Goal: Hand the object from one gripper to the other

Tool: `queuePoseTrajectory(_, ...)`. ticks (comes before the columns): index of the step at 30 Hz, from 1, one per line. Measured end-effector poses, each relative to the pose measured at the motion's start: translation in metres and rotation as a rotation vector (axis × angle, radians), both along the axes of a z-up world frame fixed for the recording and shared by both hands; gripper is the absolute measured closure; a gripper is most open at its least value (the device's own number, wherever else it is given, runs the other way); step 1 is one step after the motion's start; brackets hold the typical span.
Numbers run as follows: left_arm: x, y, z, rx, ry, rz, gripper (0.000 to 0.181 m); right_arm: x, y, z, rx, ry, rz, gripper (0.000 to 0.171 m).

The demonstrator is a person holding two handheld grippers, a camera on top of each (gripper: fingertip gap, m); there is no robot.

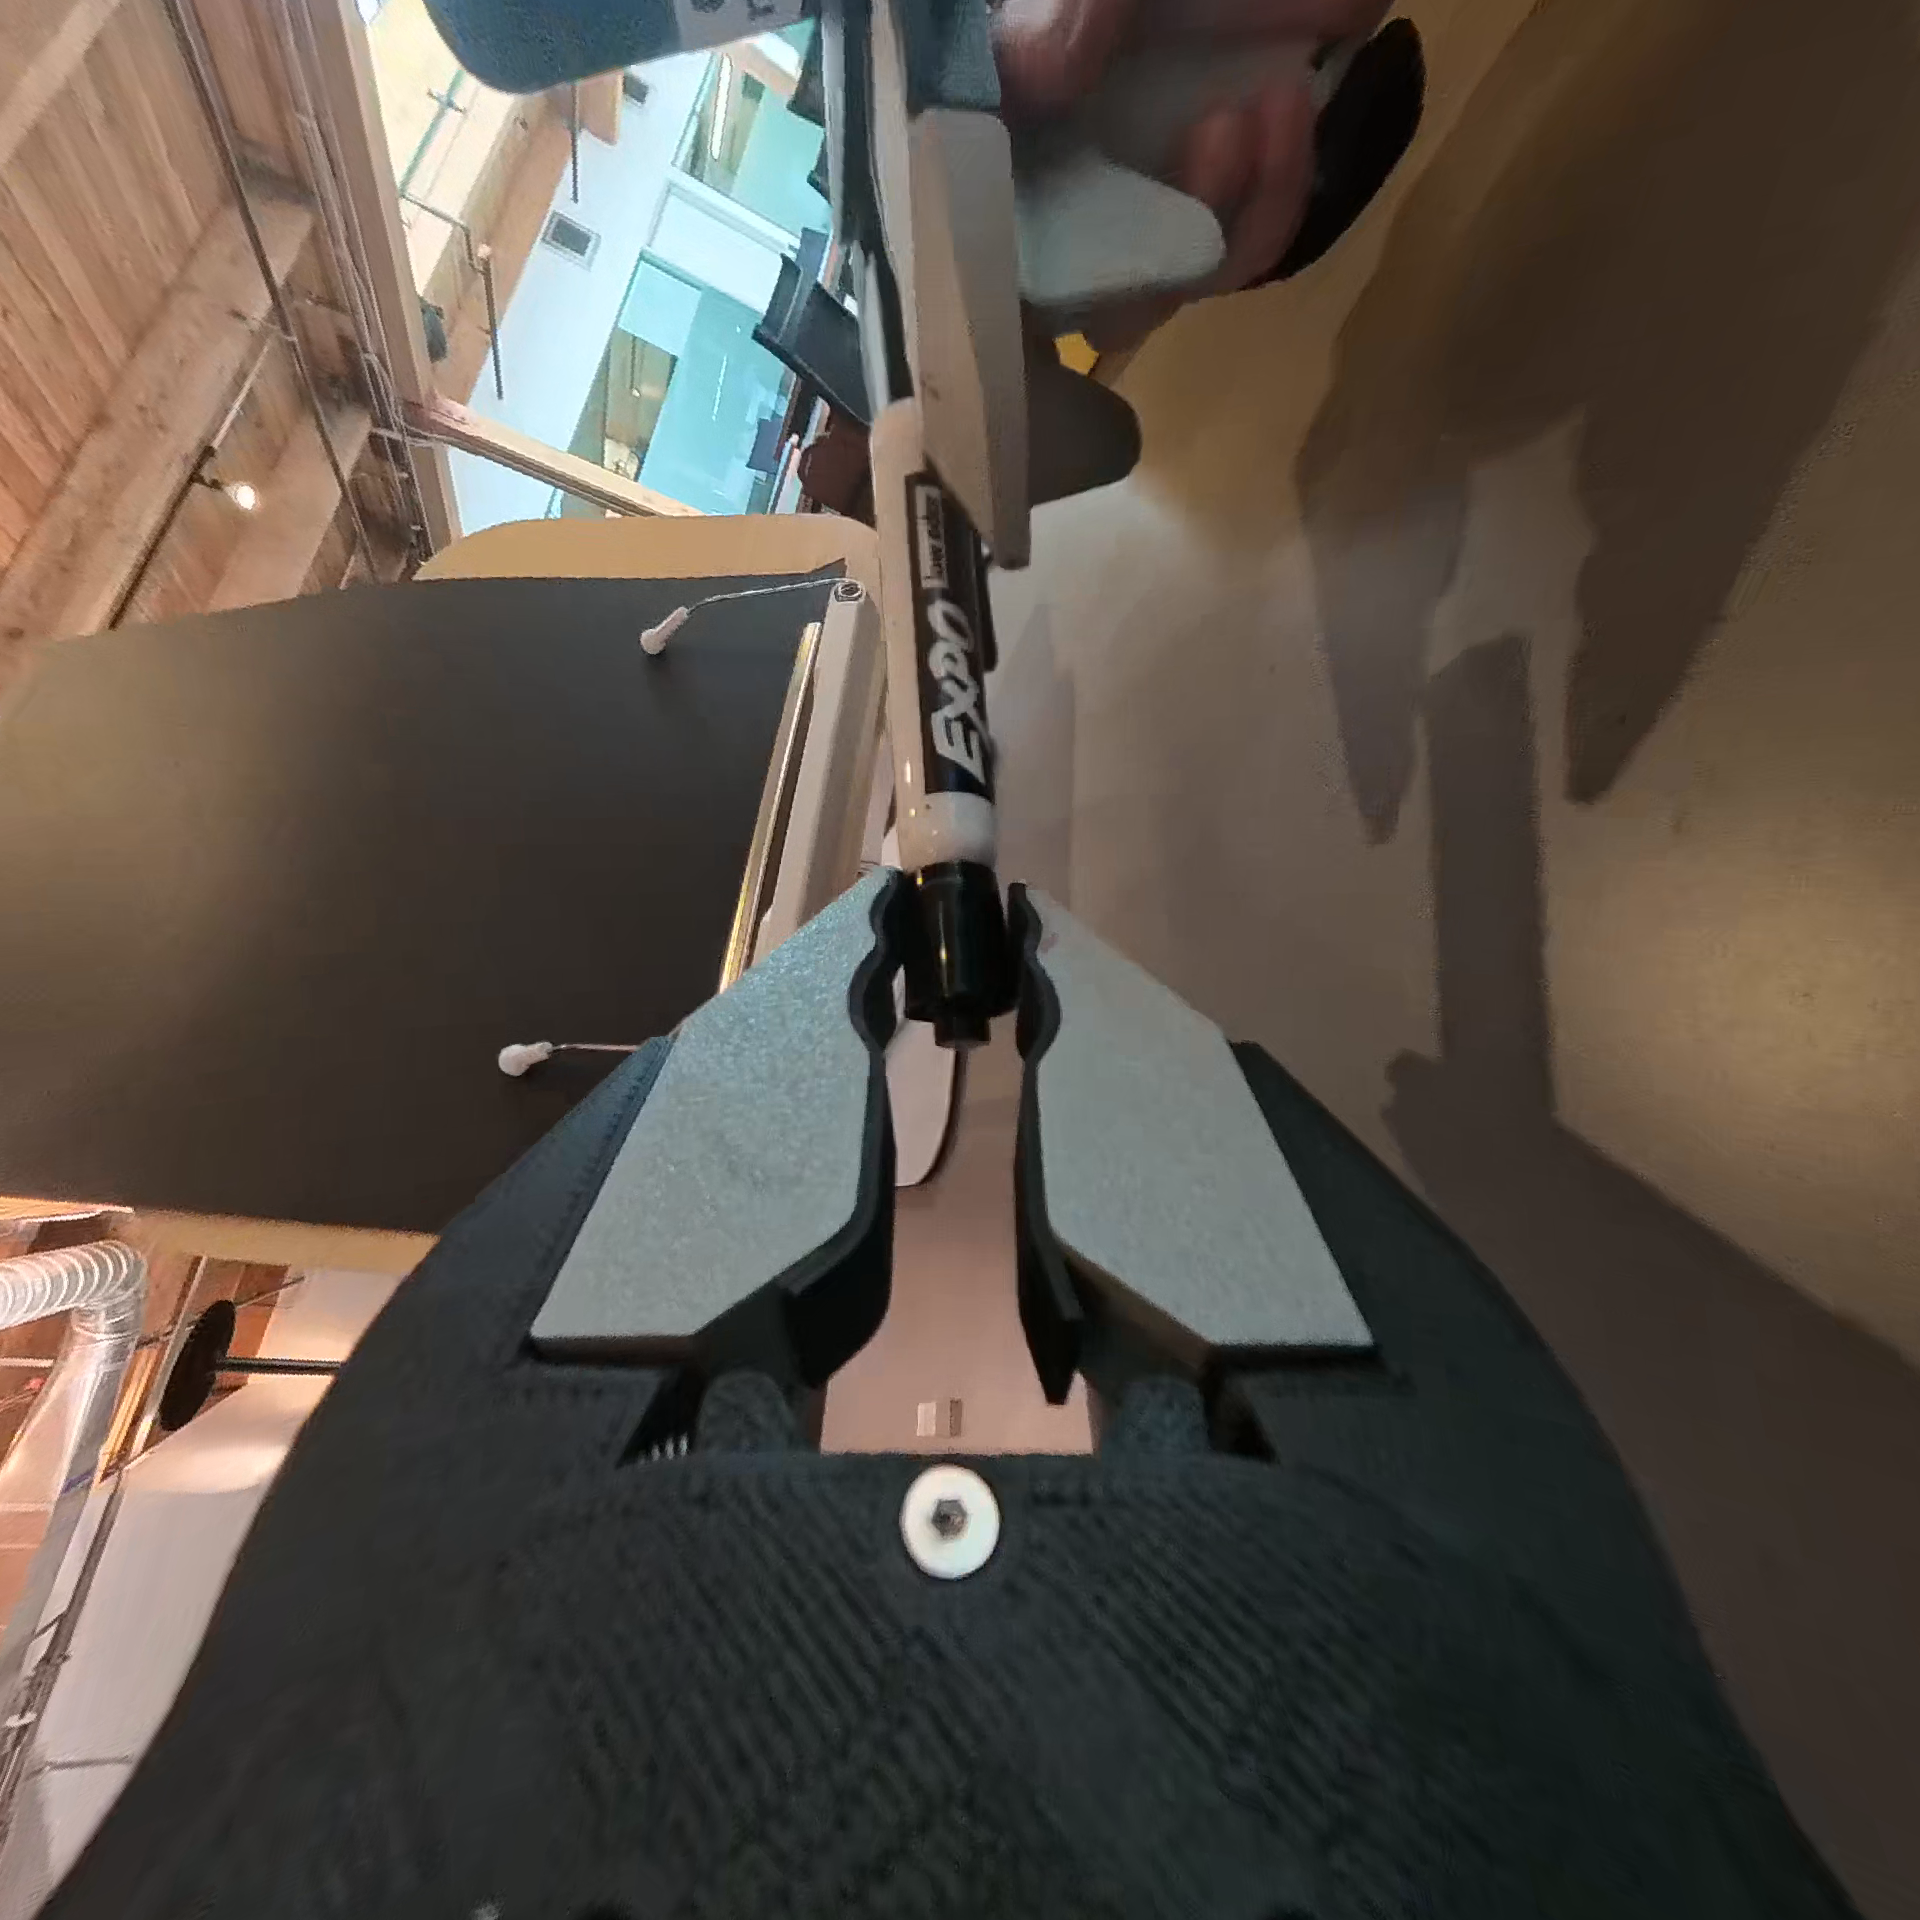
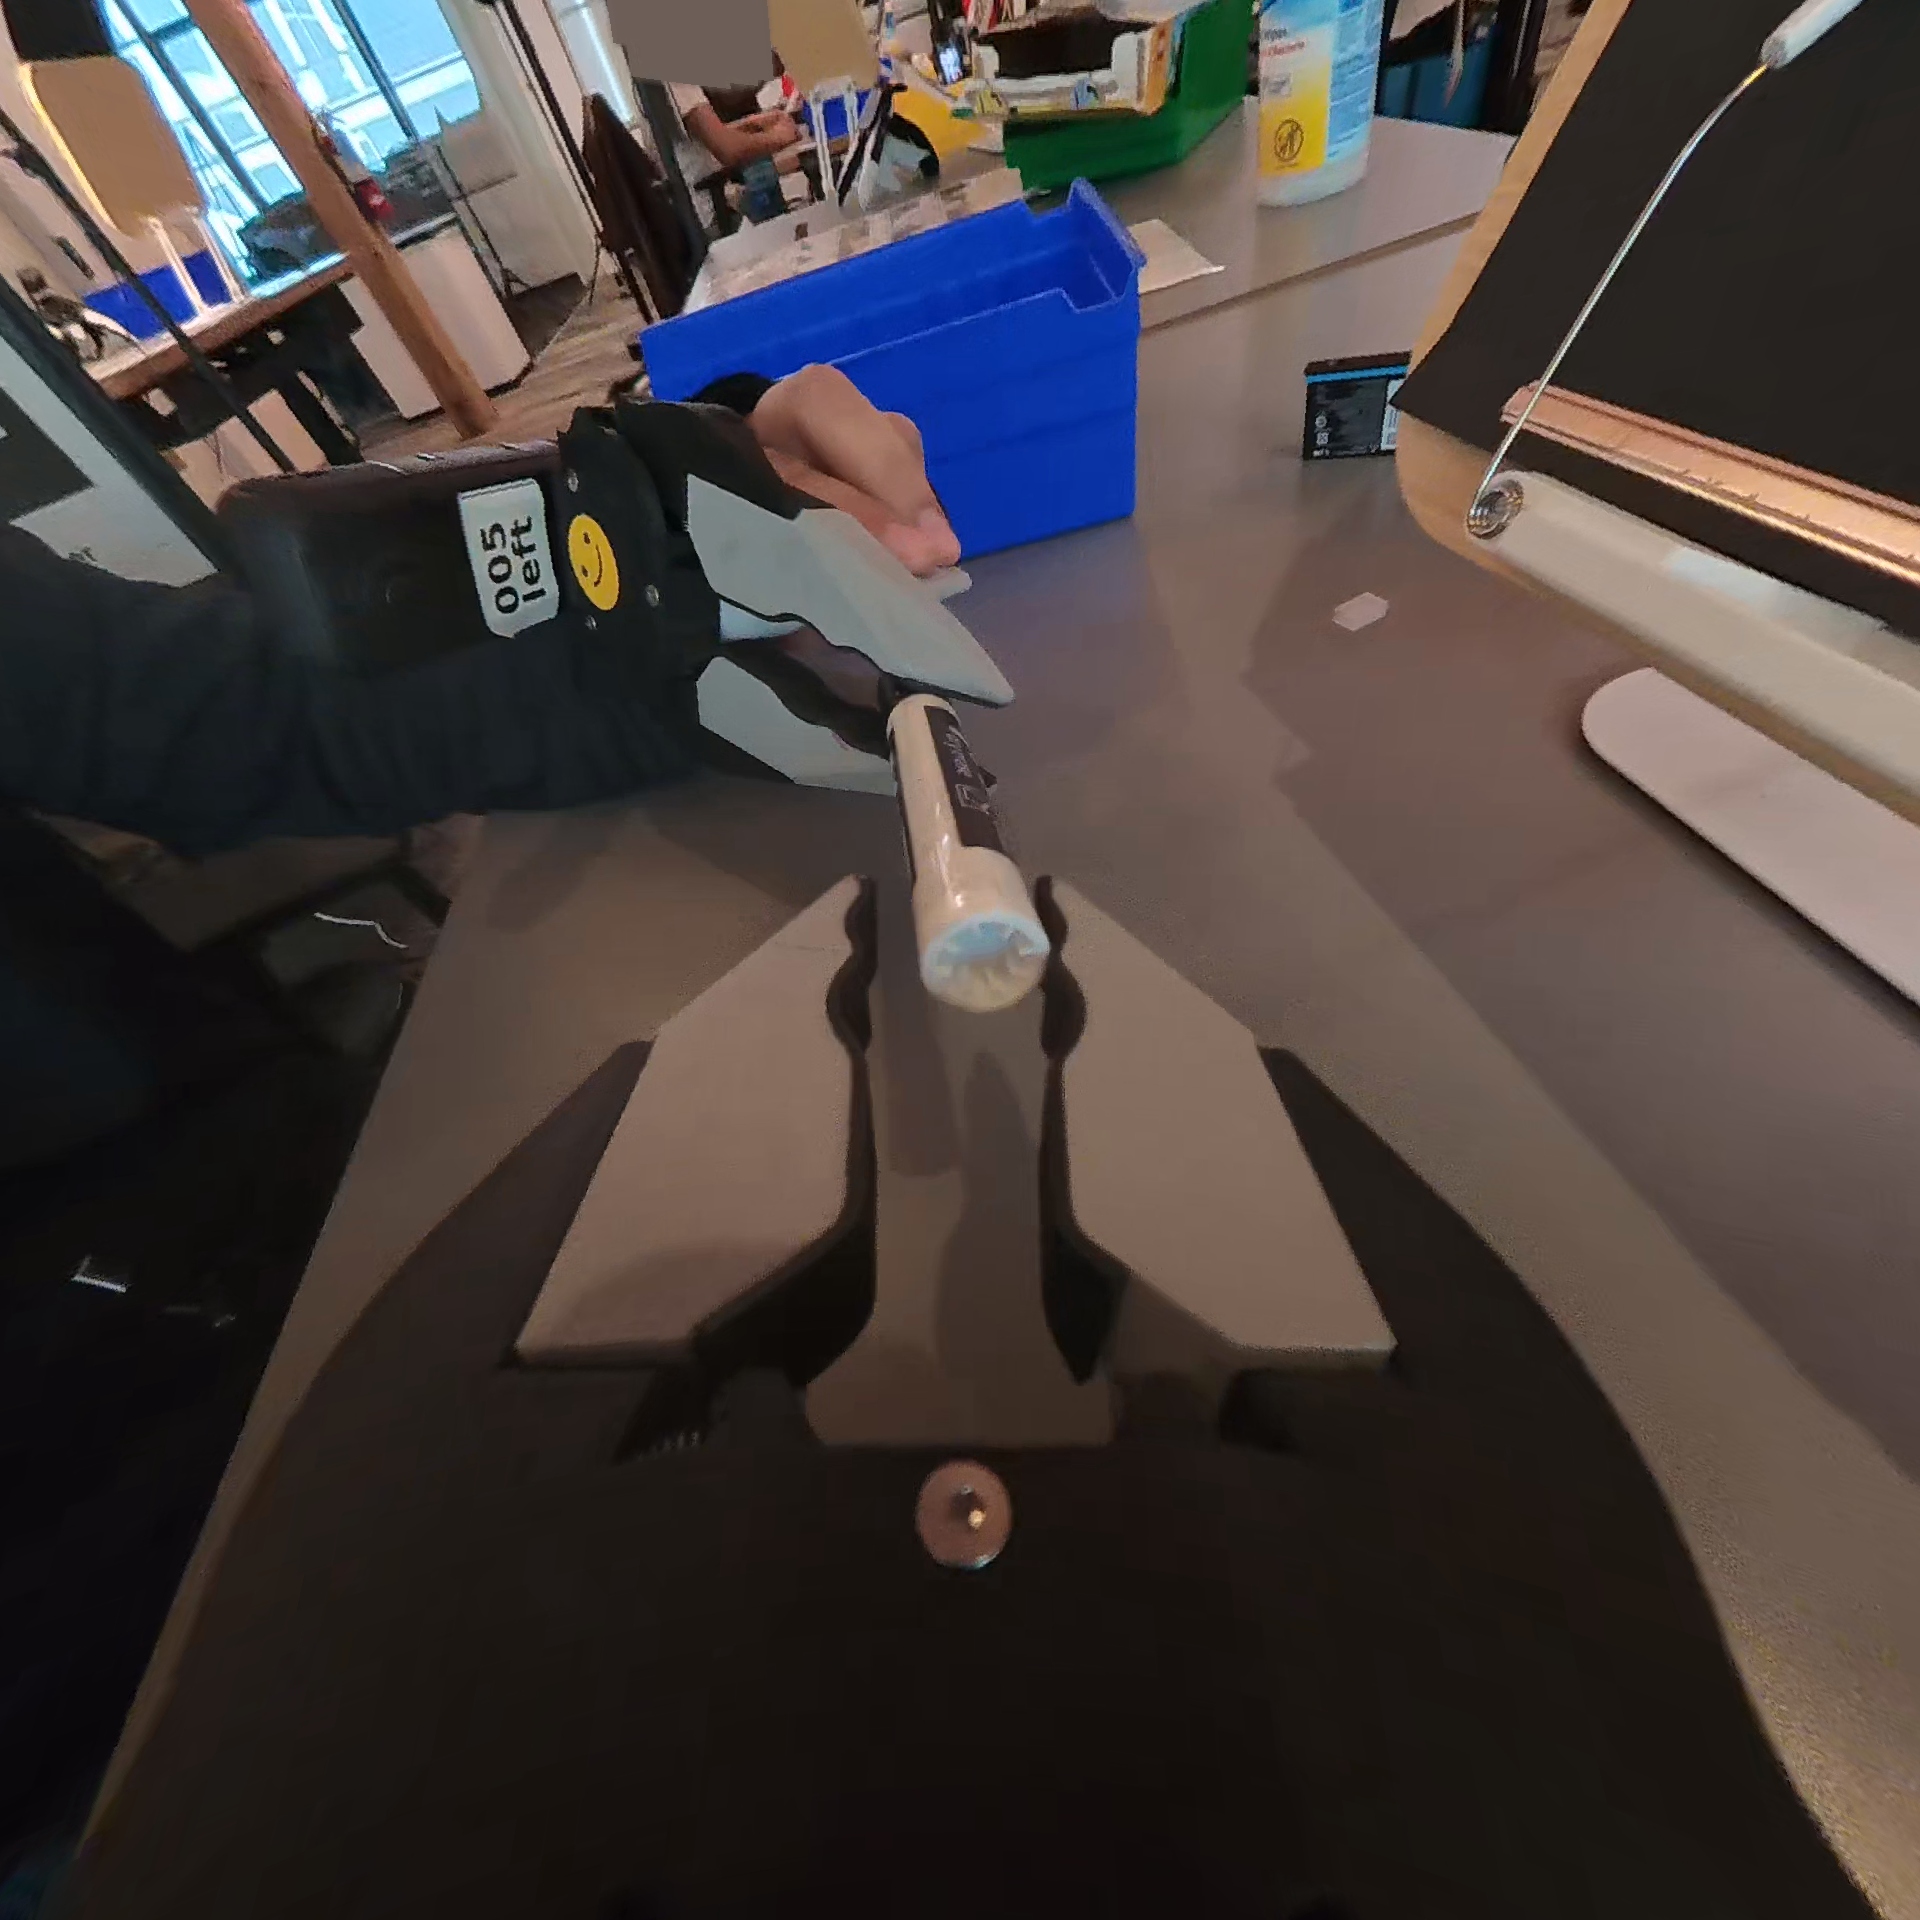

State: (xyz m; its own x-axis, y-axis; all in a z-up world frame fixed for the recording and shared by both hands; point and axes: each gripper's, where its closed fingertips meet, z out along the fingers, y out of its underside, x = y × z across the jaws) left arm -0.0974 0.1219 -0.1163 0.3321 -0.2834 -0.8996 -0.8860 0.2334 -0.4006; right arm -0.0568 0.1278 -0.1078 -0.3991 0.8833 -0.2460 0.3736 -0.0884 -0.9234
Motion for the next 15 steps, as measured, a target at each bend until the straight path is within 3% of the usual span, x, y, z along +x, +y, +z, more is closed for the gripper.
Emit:
queuePoseTrajectory(2, 0.002, -0.001, -0.001, 0.000, 0.002, -0.009, 0.164, -0.001, 0.001, -0.001, 0.000, 0.004, -0.006, 0.151)
queuePoseTrajectory(6, 0.009, -0.001, -0.009, -0.025, 0.029, -0.023, 0.164, -0.004, -0.006, -0.001, -0.085, -0.007, 0.024, 0.146)
queuePoseTrajectory(10, 0.007, 0.001, -0.015, -0.052, 0.038, 0.006, 0.164, -0.007, -0.010, -0.010, -0.101, -0.053, 0.032, 0.155)
queuePoseTrajectory(15, 0.007, 0.002, -0.014, -0.054, 0.033, 0.014, 0.164, -0.006, -0.012, -0.019, -0.074, -0.094, 0.038, 0.154)
